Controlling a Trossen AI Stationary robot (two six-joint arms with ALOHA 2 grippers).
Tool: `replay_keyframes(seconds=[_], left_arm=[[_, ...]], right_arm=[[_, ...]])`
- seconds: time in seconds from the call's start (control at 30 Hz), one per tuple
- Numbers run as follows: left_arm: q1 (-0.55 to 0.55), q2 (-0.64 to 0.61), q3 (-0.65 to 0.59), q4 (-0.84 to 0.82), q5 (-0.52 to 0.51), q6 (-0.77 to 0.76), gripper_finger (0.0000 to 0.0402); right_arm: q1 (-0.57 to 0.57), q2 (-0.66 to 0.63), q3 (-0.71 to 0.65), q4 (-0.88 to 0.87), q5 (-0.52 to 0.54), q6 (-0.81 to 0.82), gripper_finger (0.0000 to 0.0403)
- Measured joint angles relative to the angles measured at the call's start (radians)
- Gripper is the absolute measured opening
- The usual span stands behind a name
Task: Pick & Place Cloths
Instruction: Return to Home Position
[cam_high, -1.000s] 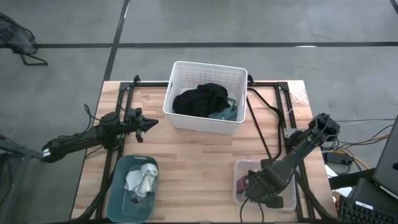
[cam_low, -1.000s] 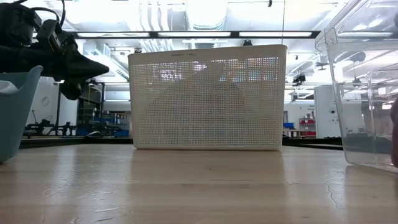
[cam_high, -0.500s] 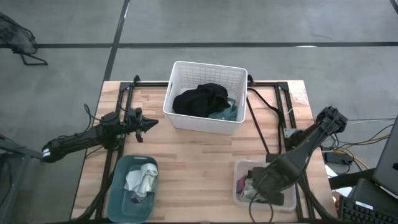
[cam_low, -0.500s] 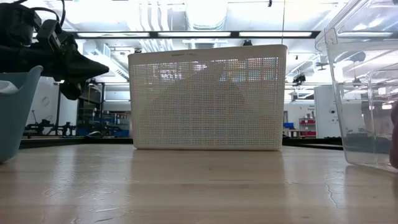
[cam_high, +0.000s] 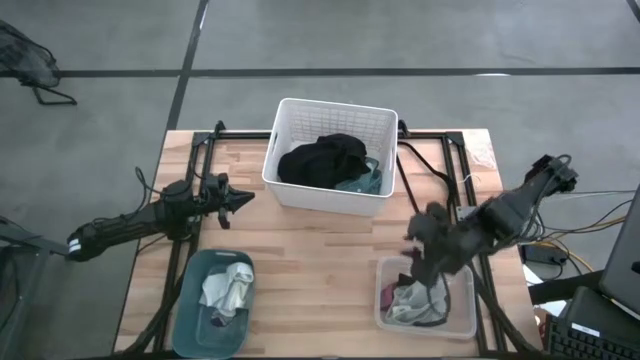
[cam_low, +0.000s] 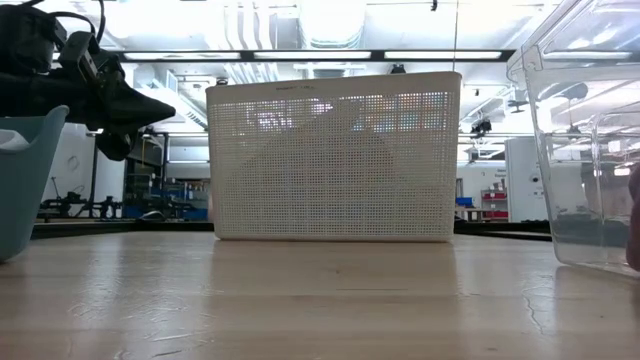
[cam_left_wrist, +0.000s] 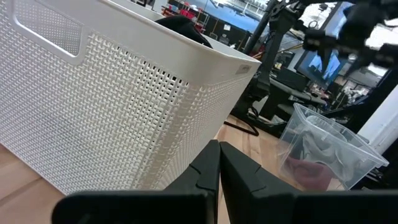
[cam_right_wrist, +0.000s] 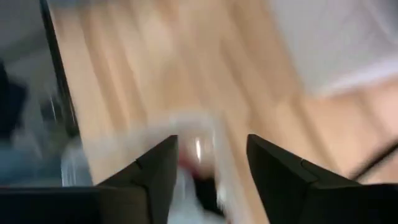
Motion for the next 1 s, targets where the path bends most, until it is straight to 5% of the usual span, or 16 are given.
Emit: replay_keyframes(seconds=[0.13,0.3,0.53,1.0], left_arm=[[0.000,0.000,0.000,0.000,0.000,0.000,0.0014],[0.000,0.000,0.000,0.000,0.000,0.000,0.0014],[0.000,0.000,0.000,0.000,0.000,0.000,0.0014],[0.000,0.000,0.000,0.000,0.000,0.000,0.0014]], right_arm=[[-0.068,-0.088,-0.055,0.209,0.183,-0.103,0.0125],[-0.158,-0.198,-0.188,0.565,0.197,-0.360,0.0021],[-0.205,-0.388,-0.406,0.817,0.141,-0.531,0.0009],[-0.253,-0.723,-0.639,0.792,0.255,-0.533,0.0008]])
